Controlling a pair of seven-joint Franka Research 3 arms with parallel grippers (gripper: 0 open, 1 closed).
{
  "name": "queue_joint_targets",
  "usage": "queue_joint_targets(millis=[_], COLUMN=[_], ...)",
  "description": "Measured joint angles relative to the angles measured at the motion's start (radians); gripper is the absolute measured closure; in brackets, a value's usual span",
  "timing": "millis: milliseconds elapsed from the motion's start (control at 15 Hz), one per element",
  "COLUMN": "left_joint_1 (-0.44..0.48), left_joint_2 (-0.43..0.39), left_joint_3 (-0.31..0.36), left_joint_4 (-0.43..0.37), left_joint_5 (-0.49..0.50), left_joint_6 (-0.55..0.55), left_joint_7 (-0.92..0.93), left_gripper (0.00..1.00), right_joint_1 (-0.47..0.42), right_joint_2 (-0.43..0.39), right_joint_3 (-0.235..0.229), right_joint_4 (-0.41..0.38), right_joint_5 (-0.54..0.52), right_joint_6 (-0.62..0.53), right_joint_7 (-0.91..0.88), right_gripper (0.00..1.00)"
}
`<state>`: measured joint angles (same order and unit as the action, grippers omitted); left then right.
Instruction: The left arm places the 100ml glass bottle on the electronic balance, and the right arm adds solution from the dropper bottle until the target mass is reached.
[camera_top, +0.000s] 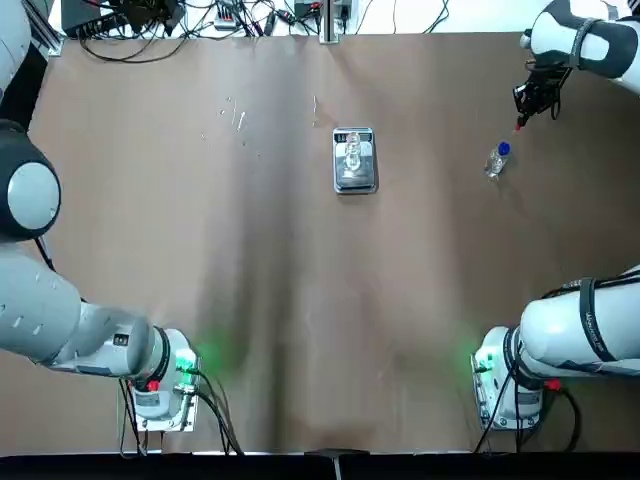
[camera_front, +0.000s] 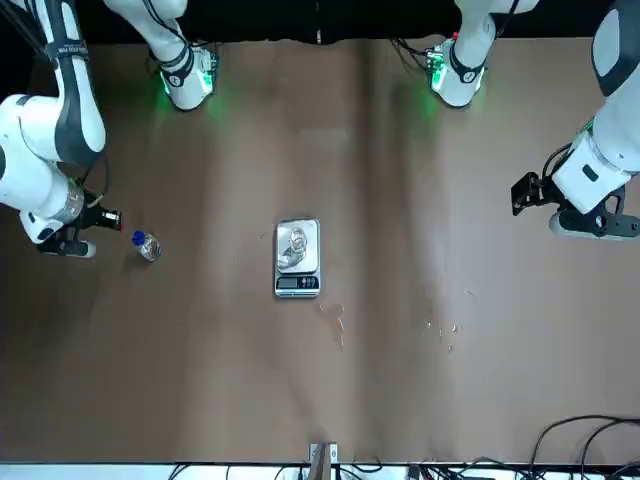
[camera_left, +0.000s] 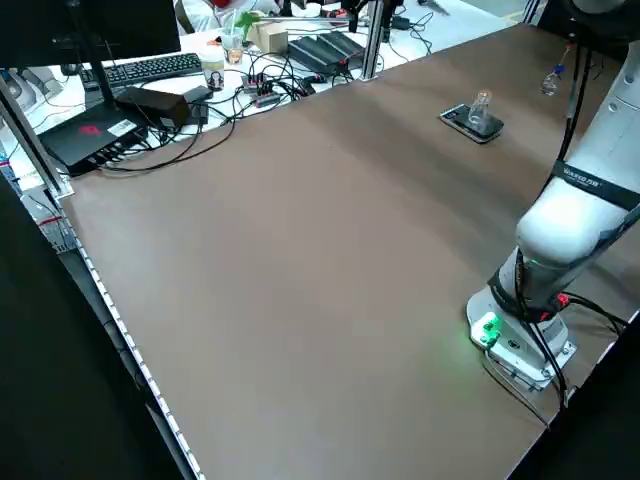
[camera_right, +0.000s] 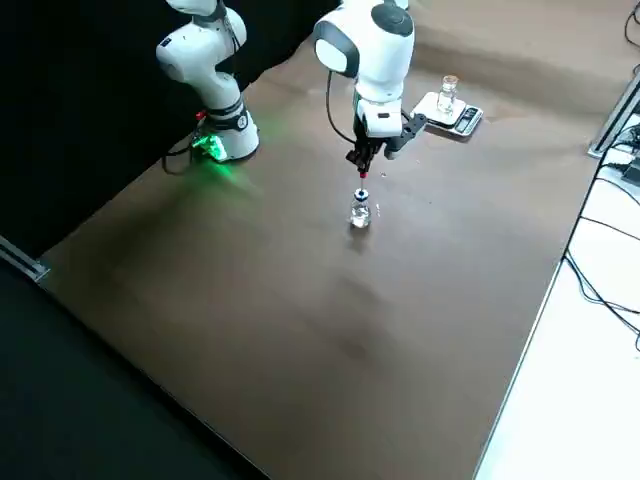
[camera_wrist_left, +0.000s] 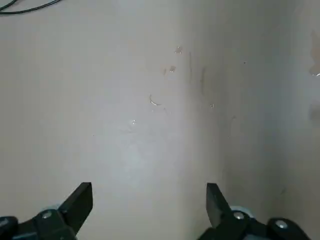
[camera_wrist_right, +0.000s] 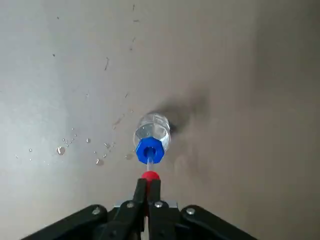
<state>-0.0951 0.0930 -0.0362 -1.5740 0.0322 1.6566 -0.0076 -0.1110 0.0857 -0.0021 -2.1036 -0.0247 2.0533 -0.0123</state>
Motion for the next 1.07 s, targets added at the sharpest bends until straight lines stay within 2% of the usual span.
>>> queue_joint_targets(millis=[667, 1067], left_joint_1=[0.0, 0.0], left_joint_2=[0.0, 0.0], left_joint_3=[0.0, 0.0], left_joint_4=[0.0, -0.001], left_joint_5=[0.0, 0.0], left_joint_6=[0.0, 0.0], left_joint_7=[0.0, 0.0], left_gripper=[0.0, 0.0], right_joint_1=[0.0, 0.0], right_joint_2=[0.0, -0.002], right_joint_3=[0.003, 0.008], right_joint_4=[-0.002, -0.001], right_joint_5=[0.0, 0.0], right_joint_6=[0.013, -0.031], right_joint_7=[-0.001, -0.001], right_gripper=[0.96, 0.96])
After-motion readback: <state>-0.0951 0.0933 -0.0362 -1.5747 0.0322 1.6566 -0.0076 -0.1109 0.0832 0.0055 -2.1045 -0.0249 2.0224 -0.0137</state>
